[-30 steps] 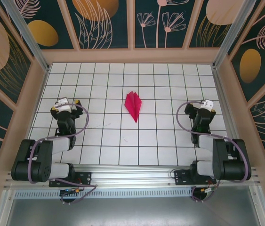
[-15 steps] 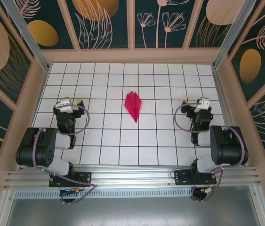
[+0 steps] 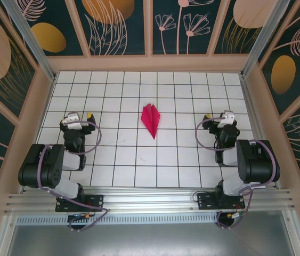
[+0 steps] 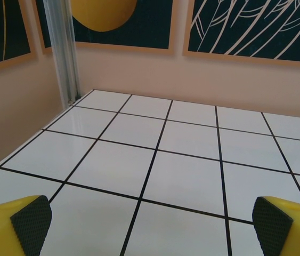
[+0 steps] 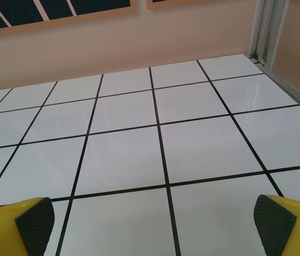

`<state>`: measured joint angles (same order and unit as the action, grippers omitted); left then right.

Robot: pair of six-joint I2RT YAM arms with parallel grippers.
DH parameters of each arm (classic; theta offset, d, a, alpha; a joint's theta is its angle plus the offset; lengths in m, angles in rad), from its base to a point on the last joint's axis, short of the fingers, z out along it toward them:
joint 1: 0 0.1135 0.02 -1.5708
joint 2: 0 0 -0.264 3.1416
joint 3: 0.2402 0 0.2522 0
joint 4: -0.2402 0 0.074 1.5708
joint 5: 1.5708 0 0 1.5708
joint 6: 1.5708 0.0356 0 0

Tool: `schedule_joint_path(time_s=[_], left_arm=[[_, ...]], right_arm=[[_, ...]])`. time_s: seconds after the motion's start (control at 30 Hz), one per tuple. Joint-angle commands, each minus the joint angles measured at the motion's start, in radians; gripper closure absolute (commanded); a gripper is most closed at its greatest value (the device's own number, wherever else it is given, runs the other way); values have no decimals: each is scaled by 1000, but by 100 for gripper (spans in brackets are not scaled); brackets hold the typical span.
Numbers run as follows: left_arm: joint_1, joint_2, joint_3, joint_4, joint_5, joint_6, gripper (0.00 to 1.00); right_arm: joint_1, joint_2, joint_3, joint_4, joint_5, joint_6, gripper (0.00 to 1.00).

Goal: Fold a paper plane with a square sheet of paper (pick it up from the middle)
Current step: Reset both arms

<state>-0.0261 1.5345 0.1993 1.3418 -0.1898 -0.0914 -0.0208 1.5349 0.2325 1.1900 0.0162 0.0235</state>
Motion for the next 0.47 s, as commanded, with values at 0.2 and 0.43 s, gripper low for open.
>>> schedule_joint_path(time_s=[0.2, 0.43], left_arm=[[6, 9, 16, 18, 18, 18, 2], [6, 8, 12, 21, 18, 16, 2]], right_arm=[[-8, 6, 3, 54, -21, -11, 1], [-8, 7, -2, 63, -34, -14, 1]])
